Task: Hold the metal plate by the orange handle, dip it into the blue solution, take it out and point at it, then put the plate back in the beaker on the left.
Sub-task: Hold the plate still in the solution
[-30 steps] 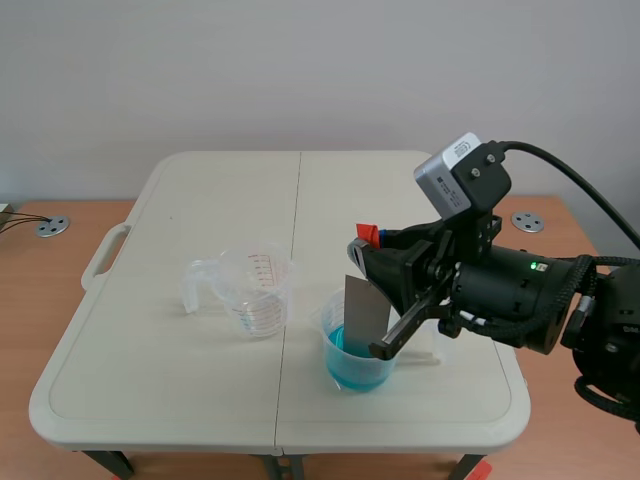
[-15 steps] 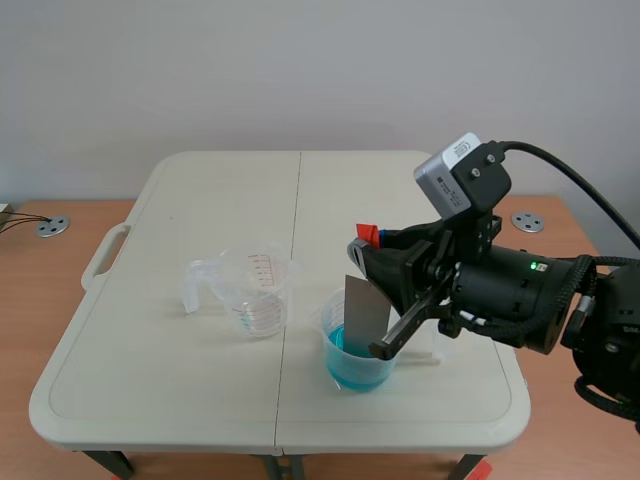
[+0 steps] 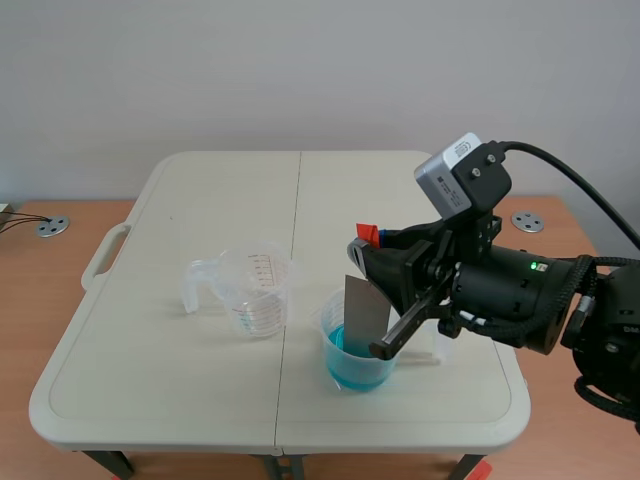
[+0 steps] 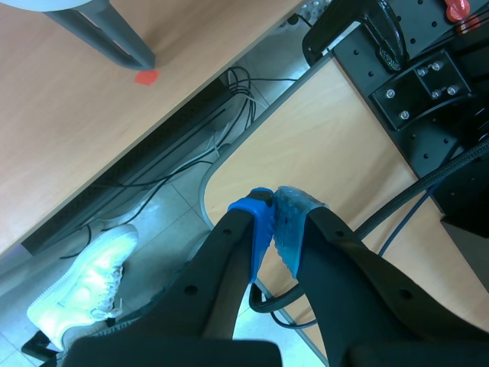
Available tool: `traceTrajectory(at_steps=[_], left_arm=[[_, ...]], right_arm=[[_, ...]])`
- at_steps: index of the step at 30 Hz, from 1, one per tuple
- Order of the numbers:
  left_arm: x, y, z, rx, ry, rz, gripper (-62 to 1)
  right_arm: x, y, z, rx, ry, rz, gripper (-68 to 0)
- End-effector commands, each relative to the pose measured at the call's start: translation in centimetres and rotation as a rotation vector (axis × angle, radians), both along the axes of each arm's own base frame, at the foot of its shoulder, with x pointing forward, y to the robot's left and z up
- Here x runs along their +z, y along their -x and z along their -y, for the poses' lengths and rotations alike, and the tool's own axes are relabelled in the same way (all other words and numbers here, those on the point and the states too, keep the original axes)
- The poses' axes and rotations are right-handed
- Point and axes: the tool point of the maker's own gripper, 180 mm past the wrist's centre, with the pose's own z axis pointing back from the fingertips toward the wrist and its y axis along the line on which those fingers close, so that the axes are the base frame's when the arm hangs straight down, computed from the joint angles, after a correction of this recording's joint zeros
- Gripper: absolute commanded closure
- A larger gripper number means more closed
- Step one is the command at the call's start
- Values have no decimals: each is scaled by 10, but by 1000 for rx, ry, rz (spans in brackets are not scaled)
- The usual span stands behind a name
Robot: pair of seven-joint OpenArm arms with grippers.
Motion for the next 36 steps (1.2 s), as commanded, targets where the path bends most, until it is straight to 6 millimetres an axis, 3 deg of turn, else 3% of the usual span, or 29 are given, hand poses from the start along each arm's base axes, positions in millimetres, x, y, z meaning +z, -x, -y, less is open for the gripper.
traceTrajectory(at_steps=[1,17,36], left_arm=[[4,-3,7,-15,21,11,-32],[4,-3,7,-13,23,11,-32],[4,-4,7,-13,25,15,-32]], right_arm=[[4,-1,1,0,-1,11,-15],[45,-11,13,-30,17,120,-15],[88,-4,2,9,19,200,-15]])
